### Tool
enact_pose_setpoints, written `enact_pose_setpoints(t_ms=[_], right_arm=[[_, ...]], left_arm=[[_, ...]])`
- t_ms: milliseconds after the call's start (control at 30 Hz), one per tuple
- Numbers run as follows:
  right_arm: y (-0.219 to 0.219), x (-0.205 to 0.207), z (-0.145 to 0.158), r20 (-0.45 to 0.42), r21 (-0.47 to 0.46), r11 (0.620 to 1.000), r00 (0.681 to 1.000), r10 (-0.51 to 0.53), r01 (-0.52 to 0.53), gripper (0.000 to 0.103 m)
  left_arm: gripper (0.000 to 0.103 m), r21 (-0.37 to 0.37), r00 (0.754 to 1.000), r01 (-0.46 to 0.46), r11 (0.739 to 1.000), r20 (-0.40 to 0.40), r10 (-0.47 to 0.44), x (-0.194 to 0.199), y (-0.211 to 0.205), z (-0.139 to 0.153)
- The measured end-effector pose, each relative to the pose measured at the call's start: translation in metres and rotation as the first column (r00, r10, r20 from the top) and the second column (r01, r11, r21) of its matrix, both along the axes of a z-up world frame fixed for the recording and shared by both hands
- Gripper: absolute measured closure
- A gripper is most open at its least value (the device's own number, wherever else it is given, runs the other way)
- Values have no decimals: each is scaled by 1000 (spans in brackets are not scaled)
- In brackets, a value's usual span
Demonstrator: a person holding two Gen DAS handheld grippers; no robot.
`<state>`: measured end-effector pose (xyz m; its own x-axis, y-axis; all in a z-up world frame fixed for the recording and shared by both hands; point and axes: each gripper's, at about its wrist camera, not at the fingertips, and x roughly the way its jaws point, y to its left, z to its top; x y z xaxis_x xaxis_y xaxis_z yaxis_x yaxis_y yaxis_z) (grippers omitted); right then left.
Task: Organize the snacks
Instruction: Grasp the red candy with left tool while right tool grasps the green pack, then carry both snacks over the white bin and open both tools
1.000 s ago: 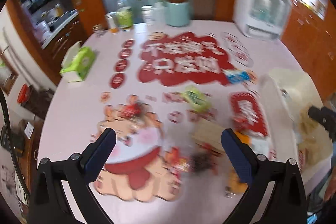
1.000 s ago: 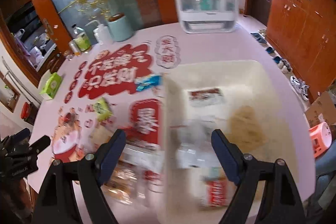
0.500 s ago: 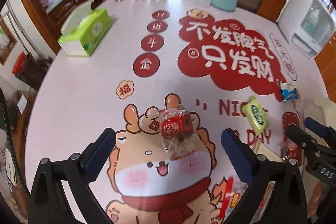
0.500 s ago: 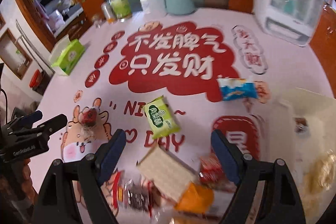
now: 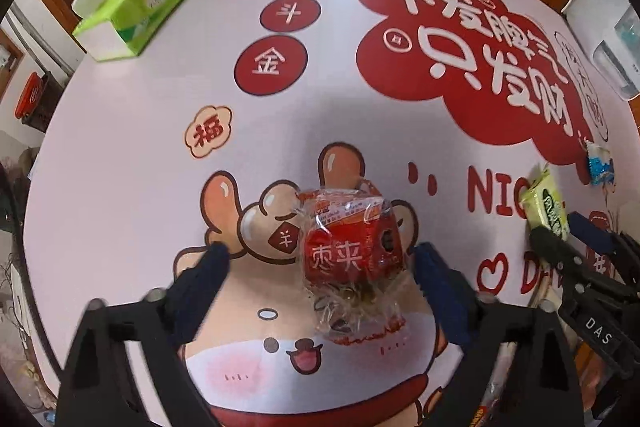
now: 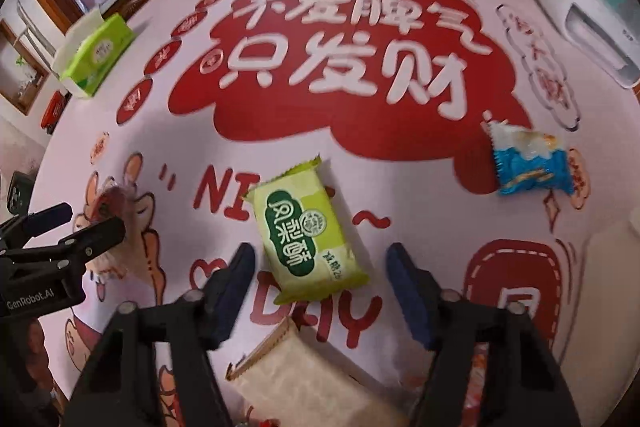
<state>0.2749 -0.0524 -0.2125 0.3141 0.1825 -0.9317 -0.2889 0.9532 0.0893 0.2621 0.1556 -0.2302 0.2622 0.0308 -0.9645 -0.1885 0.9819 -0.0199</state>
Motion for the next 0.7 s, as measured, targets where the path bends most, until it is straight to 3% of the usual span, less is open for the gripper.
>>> enact_pose_setpoints(t_ms=[67, 133, 400, 700], right_arm=[[7, 0, 0, 9, -32, 999, 999, 33, -32, 54], [12, -1, 0, 20, -52, 997, 998, 59, -58, 61], [4, -2, 1, -2, 5, 999, 999, 32, -32, 65], [-15, -18, 30, 22, 62, 998, 999, -23, 22, 65]], left_arm=[[42, -50, 1000, -10, 999, 5, 10, 0, 2, -4], [53, -5, 999, -13, 1000, 29, 14, -1, -1, -2], [55, -37, 999, -21, 999, 44, 22, -11, 1, 3], [55, -42, 996, 37, 998, 83, -33, -41, -16, 42]])
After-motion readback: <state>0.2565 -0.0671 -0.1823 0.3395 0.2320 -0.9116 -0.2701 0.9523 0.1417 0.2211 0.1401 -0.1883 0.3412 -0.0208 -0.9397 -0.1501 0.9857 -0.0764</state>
